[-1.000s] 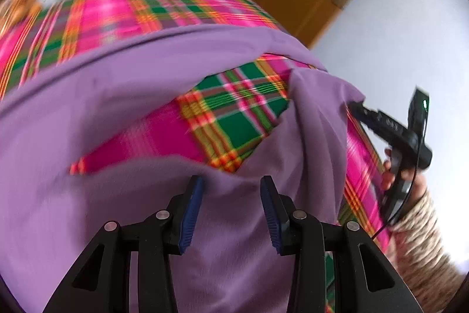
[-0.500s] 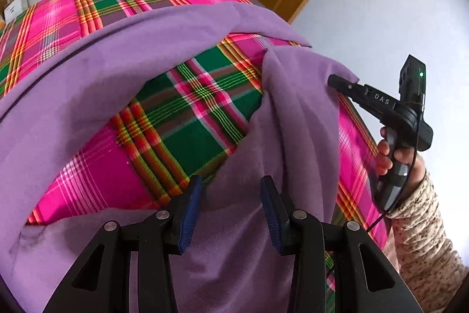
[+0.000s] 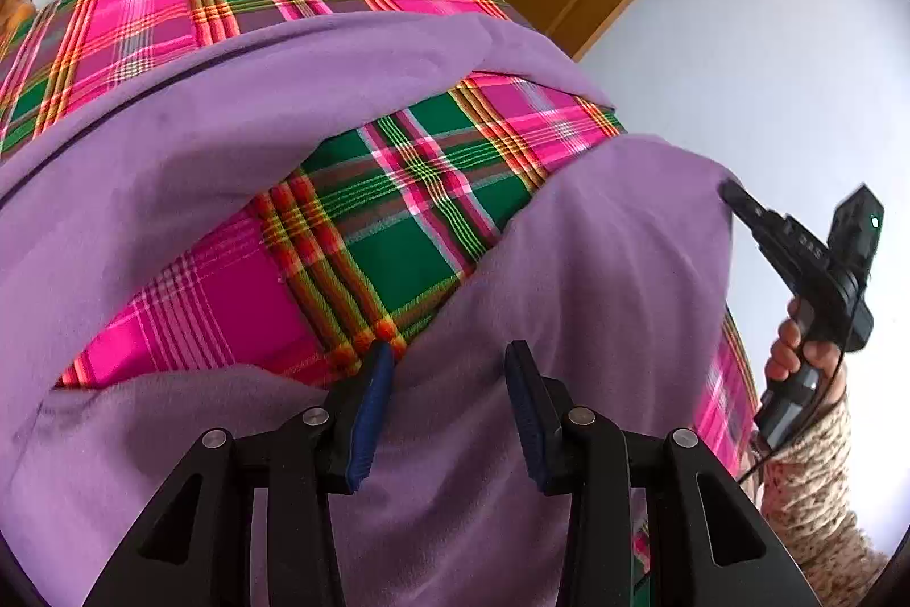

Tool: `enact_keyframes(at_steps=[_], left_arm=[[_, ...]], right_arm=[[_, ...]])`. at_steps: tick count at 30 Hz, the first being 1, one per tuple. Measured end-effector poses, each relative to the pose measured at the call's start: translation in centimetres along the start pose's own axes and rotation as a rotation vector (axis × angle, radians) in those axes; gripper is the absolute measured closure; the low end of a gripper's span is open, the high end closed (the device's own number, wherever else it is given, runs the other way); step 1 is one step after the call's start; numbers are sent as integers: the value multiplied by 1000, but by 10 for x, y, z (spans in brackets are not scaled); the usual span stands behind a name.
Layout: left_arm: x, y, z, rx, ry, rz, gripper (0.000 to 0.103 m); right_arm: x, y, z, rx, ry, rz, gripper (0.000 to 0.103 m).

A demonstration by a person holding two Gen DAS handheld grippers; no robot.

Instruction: Fold clothes

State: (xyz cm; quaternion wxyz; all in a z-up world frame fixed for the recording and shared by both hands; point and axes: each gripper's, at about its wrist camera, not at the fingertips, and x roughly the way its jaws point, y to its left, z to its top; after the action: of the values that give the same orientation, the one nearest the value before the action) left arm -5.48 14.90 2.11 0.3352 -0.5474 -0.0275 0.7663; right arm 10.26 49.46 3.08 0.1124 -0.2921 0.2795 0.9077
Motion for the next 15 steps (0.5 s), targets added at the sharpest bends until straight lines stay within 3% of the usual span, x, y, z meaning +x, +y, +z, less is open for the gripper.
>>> enact_keyframes(at_steps=[10, 15], left_arm=[[-13, 6, -14, -30, -16, -6, 61], [-17, 9, -33, -45, 18, -24, 61]], right_arm=[[-36, -39, -26, 97, -13, -67, 97], [-43, -64, -43, 166, -2, -104, 100]])
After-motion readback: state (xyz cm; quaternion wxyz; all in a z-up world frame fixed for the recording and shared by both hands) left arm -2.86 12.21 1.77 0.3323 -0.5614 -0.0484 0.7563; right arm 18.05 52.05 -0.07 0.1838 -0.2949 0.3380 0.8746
